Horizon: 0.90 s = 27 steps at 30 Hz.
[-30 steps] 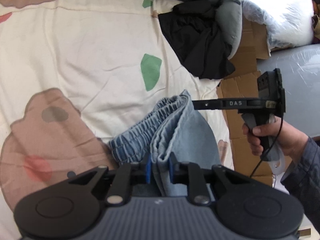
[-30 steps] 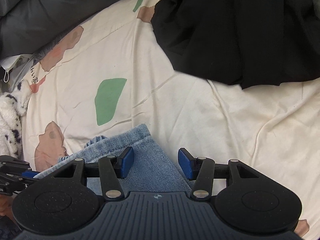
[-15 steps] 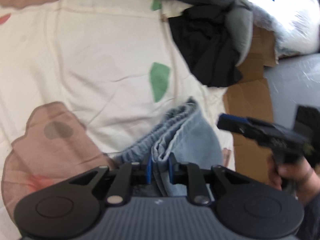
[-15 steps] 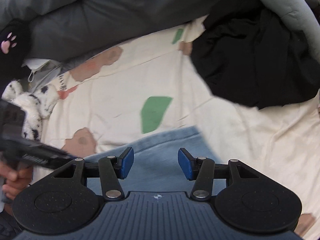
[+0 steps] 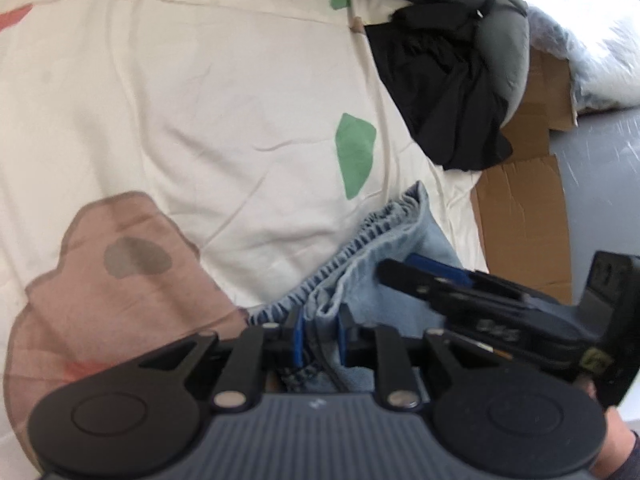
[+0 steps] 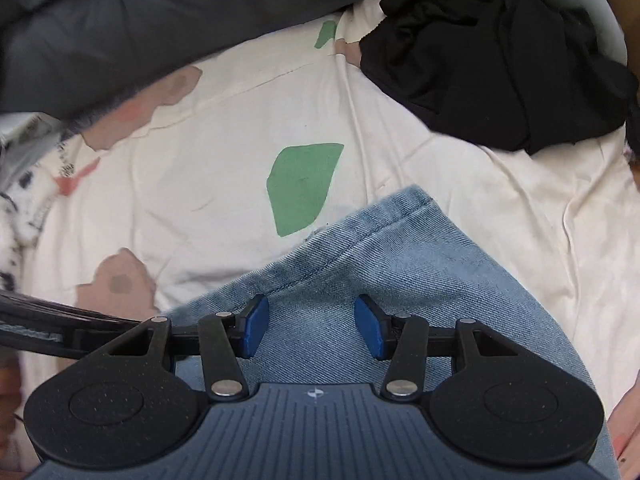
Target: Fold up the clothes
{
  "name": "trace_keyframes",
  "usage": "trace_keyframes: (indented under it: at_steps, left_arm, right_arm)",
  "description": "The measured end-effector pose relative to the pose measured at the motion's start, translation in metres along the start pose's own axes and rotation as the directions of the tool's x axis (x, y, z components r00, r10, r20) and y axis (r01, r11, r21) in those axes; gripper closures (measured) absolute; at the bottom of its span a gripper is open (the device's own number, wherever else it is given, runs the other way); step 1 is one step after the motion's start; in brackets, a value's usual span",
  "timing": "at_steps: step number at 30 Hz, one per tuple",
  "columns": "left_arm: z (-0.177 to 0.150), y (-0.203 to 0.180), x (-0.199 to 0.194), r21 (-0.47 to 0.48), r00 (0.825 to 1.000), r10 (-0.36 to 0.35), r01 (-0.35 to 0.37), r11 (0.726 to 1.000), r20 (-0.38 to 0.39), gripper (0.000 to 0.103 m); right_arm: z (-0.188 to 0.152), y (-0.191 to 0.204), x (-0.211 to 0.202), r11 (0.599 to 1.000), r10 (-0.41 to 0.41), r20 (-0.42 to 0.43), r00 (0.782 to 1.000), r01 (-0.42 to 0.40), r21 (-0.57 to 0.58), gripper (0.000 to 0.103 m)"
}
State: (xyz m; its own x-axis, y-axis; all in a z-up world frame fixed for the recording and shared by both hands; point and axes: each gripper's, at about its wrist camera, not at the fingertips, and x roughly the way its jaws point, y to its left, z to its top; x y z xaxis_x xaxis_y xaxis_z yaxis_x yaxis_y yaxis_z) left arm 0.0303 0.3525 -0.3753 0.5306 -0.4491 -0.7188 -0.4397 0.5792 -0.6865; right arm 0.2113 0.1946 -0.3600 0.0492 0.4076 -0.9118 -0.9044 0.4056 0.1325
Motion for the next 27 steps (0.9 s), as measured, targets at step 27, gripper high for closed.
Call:
trace_keyframes:
  at_steps: [27]
  left_arm:
    - [-0.001, -0.067, -0.005, 0.310, 0.999, 0.041, -0.028, 0.950, -0.035, 0.093]
  right_arm:
    - [0.008, -0.036, -0.001, 0.957, 0.129, 0.074, 0.989, -0.144, 0.253, 0.081]
